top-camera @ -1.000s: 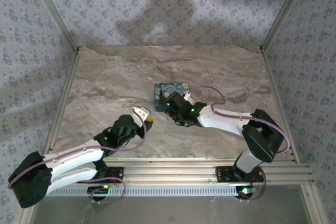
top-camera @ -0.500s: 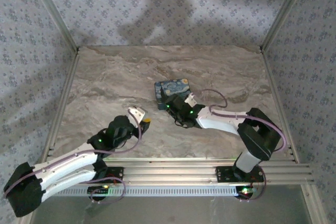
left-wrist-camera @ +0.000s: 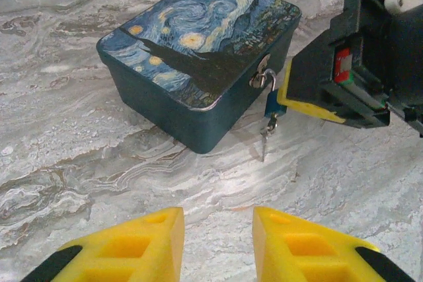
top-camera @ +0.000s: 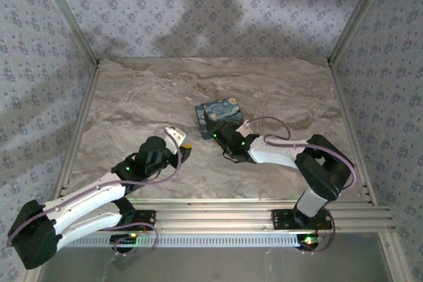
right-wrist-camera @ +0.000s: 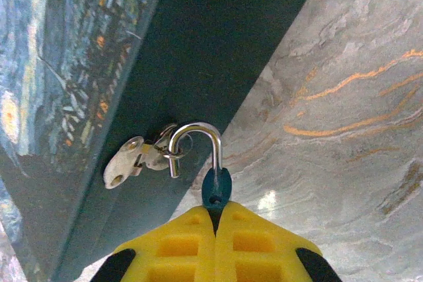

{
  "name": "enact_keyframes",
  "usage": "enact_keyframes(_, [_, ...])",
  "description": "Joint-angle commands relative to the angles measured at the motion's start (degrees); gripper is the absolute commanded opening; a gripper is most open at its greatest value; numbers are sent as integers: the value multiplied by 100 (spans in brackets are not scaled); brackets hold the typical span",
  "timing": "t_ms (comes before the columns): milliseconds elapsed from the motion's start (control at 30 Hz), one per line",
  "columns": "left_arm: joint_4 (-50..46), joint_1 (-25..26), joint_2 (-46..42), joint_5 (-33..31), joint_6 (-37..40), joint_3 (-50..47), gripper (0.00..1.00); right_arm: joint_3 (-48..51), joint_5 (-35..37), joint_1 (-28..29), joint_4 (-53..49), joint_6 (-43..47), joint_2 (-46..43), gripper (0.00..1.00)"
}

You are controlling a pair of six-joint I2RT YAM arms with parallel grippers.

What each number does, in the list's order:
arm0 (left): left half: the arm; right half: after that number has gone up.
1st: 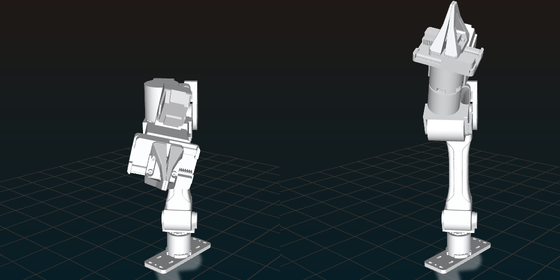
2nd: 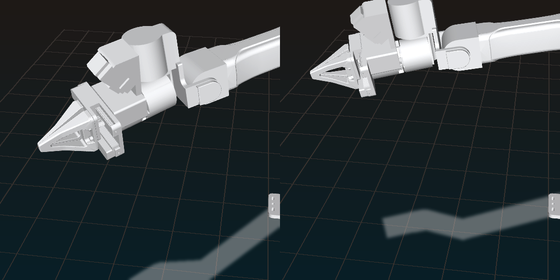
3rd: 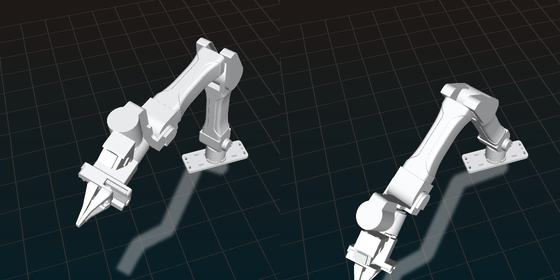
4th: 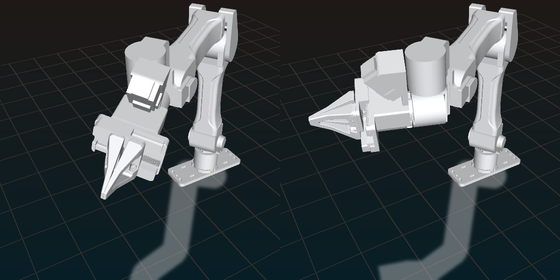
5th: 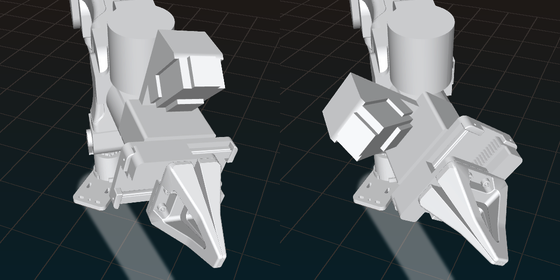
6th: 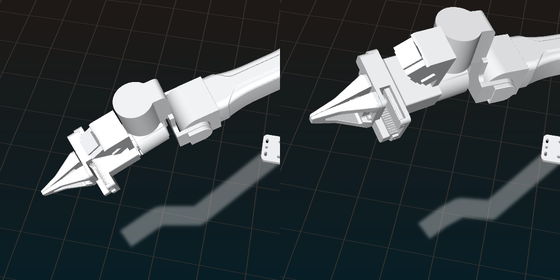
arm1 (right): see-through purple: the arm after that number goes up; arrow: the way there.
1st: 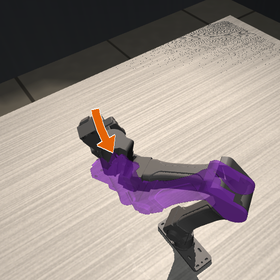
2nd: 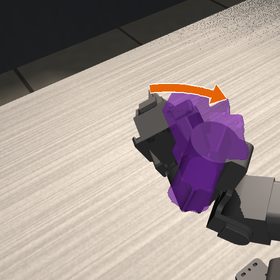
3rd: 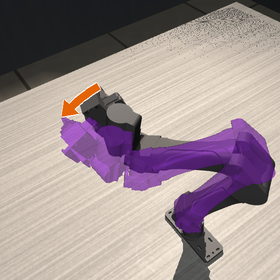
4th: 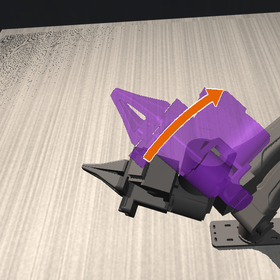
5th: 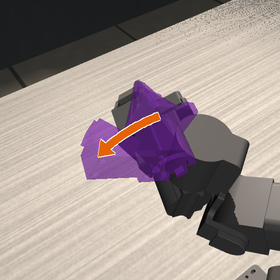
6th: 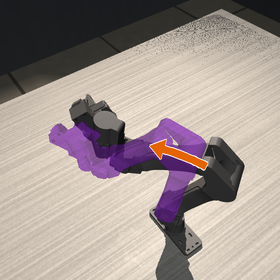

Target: Unlock the padlock with the key

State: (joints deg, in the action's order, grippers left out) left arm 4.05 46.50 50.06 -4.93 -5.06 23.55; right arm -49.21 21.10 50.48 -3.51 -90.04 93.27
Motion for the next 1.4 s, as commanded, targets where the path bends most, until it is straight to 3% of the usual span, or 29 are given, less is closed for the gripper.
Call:
enact_keyframes(0, [9,-27,-14,80,-37,47,33,1,455,-44,111,-1,-159,0])
enact_keyframes(333, [-36,-22,-66,33,-124,-87,33,-111,-184,-231,645,122,525,0])
enact_keyframes(633, [-163,-19,-259,-37,-90,-88,34,-263,396,-358,366,259,50,0])
enact_keyframes(900, [-297,-27,-461,-64,-111,-219,34,-25,-111,-747,680,206,284,0])
enact_keyframes(1167, [-655,-148,-339,-173,-154,117,37,-11,-352,-946,421,986,-447,0])
enact_keyframes(1367, [-1700,-706,-113,-296,-423,916,49,93,-1151,-1238,-500,2170,-1451,0])
